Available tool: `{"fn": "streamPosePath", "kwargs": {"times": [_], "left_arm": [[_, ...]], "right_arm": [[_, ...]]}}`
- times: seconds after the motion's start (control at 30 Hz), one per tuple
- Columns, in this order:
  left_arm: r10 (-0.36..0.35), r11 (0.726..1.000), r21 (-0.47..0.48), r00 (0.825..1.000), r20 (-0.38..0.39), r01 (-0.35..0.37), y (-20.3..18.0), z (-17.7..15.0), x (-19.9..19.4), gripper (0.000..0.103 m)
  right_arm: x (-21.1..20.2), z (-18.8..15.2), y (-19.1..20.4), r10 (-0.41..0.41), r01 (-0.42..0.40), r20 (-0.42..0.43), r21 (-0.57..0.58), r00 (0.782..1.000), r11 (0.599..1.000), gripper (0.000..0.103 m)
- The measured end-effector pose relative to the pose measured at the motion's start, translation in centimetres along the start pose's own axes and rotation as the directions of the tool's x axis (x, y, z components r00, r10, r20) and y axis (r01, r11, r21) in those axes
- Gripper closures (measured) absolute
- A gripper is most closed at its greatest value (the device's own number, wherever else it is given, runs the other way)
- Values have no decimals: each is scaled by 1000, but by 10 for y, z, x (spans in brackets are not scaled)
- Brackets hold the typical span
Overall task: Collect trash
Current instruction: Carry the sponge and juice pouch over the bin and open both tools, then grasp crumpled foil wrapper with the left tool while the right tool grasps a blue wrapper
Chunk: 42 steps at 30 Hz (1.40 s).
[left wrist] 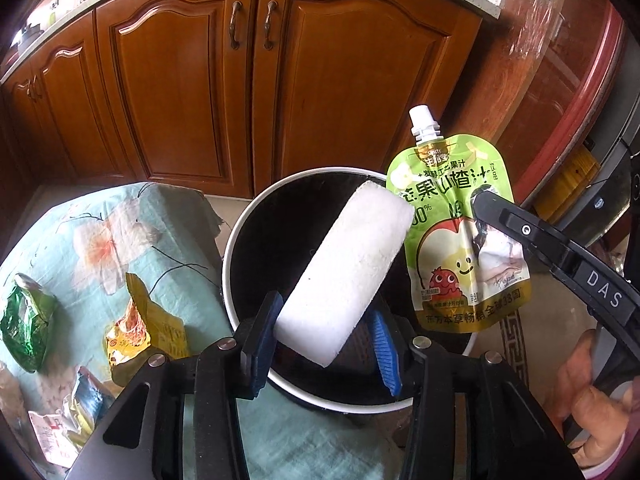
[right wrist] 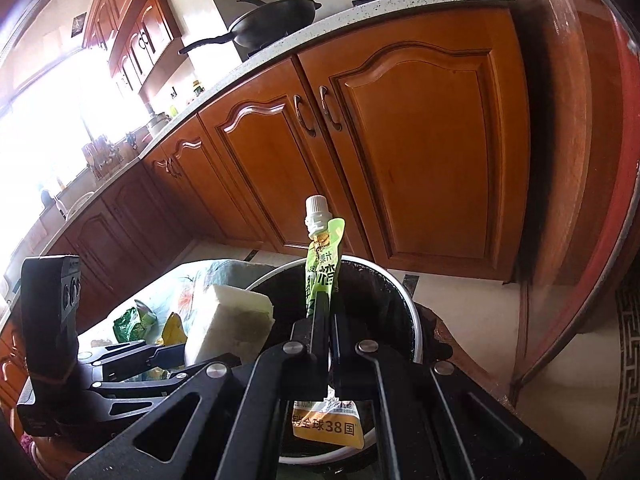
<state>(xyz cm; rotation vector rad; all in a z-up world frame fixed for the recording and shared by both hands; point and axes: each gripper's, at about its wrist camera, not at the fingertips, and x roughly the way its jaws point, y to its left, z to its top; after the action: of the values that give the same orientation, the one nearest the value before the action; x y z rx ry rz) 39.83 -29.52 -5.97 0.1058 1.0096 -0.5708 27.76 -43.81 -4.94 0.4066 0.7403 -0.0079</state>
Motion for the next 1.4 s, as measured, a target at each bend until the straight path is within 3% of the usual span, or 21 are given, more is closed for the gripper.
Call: {"fn": "streamPosePath", "kwargs": {"times": [0.03,0.1,0.13,0.17,0.2,0.33,0.4,0.47,0.53,0.97,1.4], "left_arm": [[-3,1000,-5,1000,-6,3,1,1,2,57],[-6,1000,-20,1000,-13,6,2,2,4,39],[-8,1000,-21,1000,-5,8,2,0,2,37],[-9,1000,-20,1000,0,9,3,-1,1,36],[-9,1000,-20,1000,1,9,3,-3,0,36],[-25,999,-39,999,37,26,9,-17,-17,36],[-36,998,-52,998,60,39,12,-28,-28,36],[-43,997,-64,995,87,48,17,-42,-41,35],[-42,995,-82,992,116,51,23,-57,-55,33],[44,967,-255,985,166,0,79,-176,-134,31],[119,919,-392,980,162,-47,125,-230,-180,31]], "right_arm": [[2,1,-1,3,-3,-2,0,1000,1000,96],[6,3,-4,3,-3,-3,9,1000,1000,92],[7,2,-7,6,-6,-10,23,1000,1000,82],[9,3,-11,15,-15,-13,40,1000,999,67],[8,2,-14,27,-26,-9,56,1000,998,60],[-2,-4,-17,37,-37,7,82,999,996,56],[-8,-9,-17,49,-50,14,94,999,994,47],[-16,-15,-14,56,-58,24,98,998,993,33],[-23,-23,-11,69,-72,32,103,997,992,27],[-49,-86,35,158,-153,-34,118,987,981,24],[-40,-121,96,241,-234,-124,69,963,970,24]]}}
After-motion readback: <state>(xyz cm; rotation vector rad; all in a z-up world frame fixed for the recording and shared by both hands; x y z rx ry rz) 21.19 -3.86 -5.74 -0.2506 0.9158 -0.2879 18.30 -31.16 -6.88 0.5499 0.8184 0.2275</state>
